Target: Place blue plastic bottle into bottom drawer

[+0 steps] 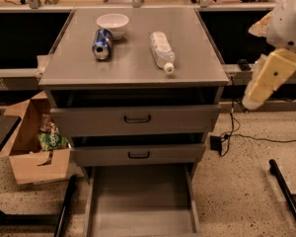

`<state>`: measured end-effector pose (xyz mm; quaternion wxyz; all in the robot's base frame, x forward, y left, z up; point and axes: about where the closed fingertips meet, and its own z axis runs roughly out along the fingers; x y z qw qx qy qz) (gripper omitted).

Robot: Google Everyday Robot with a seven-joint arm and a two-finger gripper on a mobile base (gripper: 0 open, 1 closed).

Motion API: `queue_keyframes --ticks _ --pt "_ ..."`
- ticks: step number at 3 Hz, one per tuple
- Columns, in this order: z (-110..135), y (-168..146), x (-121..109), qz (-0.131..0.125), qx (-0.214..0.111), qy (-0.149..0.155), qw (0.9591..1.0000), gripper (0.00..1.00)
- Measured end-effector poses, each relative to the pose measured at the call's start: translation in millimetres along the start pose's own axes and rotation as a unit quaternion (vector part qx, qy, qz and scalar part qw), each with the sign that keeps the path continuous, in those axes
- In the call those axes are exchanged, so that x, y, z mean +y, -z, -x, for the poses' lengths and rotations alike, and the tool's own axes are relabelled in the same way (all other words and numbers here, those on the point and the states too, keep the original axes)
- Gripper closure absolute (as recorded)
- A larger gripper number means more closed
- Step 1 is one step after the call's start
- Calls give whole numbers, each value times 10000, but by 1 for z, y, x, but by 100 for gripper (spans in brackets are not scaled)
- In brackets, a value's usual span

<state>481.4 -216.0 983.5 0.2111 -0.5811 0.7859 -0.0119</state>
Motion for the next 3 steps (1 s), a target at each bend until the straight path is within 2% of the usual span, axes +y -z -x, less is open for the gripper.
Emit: queue_keyframes --ticks 1,3 --pt "15 -13 -42 -86 -547 -202 9983 0" --pt "18 -20 -49 -131 -523 -267 9982 0"
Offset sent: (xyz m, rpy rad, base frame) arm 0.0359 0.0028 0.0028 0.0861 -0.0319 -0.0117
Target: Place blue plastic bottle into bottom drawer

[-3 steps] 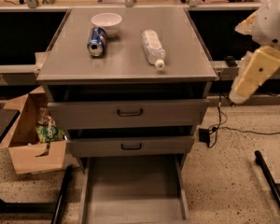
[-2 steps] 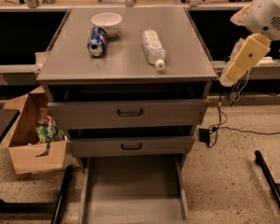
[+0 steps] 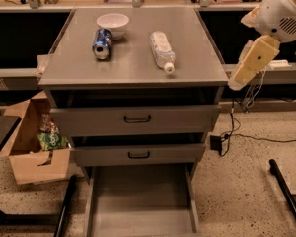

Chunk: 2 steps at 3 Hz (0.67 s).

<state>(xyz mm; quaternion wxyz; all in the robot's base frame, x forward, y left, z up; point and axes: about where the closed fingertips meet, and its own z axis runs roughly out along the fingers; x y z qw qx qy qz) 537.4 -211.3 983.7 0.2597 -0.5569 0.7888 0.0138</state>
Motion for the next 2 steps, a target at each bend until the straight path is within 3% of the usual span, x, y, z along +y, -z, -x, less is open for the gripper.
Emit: queue_keyframes --ticks 2 --pt "12 -48 -72 -266 -364 -581 9973 0"
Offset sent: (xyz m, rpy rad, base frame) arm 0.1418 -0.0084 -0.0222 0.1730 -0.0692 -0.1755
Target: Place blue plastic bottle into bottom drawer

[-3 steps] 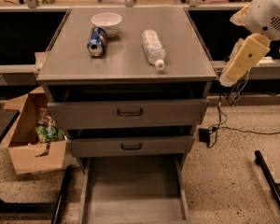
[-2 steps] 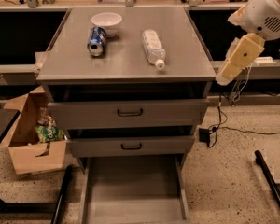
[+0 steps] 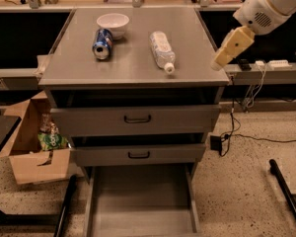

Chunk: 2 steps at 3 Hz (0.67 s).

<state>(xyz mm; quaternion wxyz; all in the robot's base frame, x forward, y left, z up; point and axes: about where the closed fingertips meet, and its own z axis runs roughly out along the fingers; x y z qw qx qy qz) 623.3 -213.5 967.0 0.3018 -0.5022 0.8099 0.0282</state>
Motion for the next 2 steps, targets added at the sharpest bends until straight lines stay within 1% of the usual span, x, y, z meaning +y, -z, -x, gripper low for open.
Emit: queue_keyframes --ticks 1,2 --pt "11 -21 -29 -104 -290 -200 9993 0" --pt "24 -41 -51 -123 -481 -306 9983 0"
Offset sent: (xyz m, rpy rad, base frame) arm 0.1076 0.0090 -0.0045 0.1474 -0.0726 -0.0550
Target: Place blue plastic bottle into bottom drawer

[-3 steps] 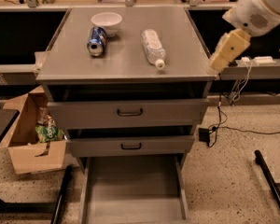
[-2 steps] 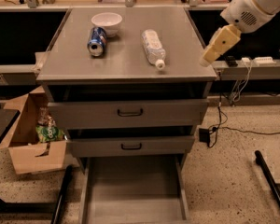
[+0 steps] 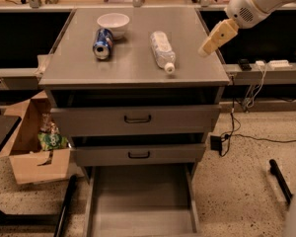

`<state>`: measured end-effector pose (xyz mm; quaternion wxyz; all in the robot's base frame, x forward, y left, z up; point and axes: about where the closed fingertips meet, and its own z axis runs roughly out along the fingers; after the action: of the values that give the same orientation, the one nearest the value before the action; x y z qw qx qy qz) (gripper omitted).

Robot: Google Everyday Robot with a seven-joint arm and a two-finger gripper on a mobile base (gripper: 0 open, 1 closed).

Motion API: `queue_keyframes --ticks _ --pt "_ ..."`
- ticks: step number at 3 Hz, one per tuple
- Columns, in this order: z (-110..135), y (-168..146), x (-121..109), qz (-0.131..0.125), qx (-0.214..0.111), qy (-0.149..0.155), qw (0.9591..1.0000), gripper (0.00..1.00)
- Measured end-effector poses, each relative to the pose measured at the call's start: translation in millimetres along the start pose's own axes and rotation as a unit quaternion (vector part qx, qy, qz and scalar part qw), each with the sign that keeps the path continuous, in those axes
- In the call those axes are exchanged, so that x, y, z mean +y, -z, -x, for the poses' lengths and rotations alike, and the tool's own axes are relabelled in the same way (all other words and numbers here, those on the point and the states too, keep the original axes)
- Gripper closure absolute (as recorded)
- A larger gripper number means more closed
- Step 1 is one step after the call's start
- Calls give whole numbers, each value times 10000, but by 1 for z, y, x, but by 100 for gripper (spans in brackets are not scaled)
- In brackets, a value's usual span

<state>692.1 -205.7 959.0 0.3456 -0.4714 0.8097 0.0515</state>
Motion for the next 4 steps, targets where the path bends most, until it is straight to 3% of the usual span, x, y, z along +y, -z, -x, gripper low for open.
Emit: queue_keyframes --ticks 1,3,4 --pt "9 -28 -19 13 -133 -192 9997 0" --pt "18 -42 -31 -42 -193 -363 9991 0" --pt "38 -72 -51 -96 -316 -735 9968 0"
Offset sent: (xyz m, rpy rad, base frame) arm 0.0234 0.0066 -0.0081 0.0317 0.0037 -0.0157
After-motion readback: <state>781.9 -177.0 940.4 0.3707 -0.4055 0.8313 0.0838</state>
